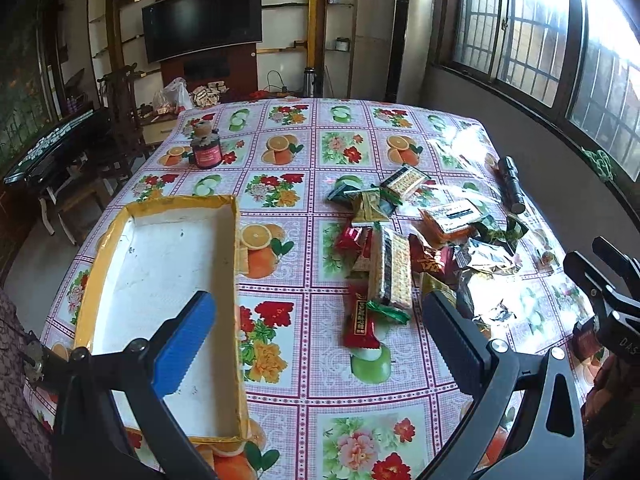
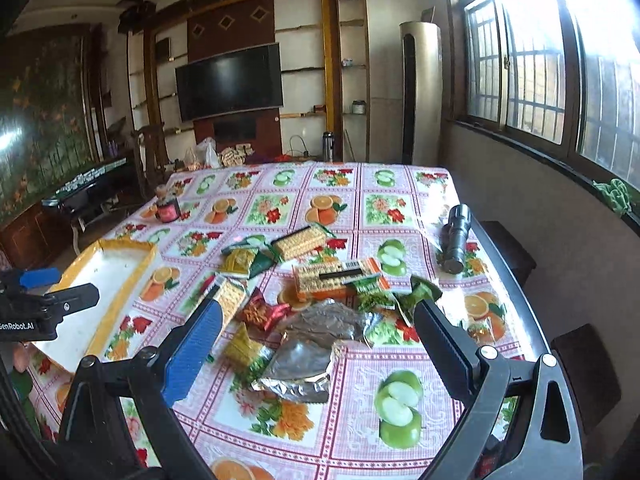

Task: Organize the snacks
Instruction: 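Move both tools toward the pile of snack packets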

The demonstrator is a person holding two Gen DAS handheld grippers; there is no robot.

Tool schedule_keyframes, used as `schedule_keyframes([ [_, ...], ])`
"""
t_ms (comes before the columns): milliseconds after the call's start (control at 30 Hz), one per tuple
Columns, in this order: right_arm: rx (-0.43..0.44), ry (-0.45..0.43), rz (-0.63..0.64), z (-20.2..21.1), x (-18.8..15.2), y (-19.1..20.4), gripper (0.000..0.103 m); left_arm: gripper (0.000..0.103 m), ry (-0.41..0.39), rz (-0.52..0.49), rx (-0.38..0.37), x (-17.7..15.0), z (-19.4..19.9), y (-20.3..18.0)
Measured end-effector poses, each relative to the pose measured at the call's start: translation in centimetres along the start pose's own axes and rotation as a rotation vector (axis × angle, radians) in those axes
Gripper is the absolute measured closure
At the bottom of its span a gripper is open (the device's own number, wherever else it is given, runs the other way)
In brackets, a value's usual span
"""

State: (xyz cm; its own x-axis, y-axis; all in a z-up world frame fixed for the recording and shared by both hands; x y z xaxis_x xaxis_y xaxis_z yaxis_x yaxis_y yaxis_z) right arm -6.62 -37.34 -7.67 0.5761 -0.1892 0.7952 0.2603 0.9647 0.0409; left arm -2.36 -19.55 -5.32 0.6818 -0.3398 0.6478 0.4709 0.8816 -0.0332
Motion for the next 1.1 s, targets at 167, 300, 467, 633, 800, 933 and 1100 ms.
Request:
schedule_keyframes([
  [167,-0.014,0.068,0.007,-0.9,-1.8,-0.8,0.006,0.000,0.027,-0.036,-0.001,-0.5,-0.6,-2.4],
  [300,-0.041,0.110,0.000,-1.6,-2.6,-1.6,0.006,0.000,0.058,-0.055,-0.002,-0.9,-1.4,-3.9],
  [467,-0.057,0.142,-0.009,-2.4,-3.1,-2.4,0.006,0.000,0.073,-0.074,0.019,-1.1,-1.8,-5.1],
  [633,-0.070,0.159,0.013,-3.0,-3.1,-2.5,0.006,0.000,0.084,-0.074,0.020,-1.2,-2.1,-5.5],
  [800,-0.094,0.155,0.055,-3.2,-3.0,-2.4,0.006,0.000,0.107,-0.070,0.026,-1.3,-2.7,-5.9],
  [933,-0.081,0.147,0.047,-3.0,-3.0,-2.8,0.006,0.000,0.112,-0.077,0.032,-1.3,-2.9,-6.4],
  [1100,-0.052,0.141,0.031,-2.8,-3.1,-3.4,0.006,0.000,0.113,-0.079,0.027,-1.2,-2.9,-6.7],
])
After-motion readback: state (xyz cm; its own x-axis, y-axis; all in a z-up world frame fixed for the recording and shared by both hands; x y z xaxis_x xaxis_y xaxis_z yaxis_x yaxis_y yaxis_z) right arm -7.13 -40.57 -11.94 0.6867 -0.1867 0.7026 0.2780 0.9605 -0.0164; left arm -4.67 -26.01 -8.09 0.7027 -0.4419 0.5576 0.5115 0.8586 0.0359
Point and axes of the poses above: each gripper's, at about its wrist camera, not at the fingertips, and z roughly against the way its jaws point, y to its left, x to its top, the point moved 4 cm from there along -z, roughly the way its jaws point, and after that the axes turned 5 degrees about y, right-handed, at the moved point
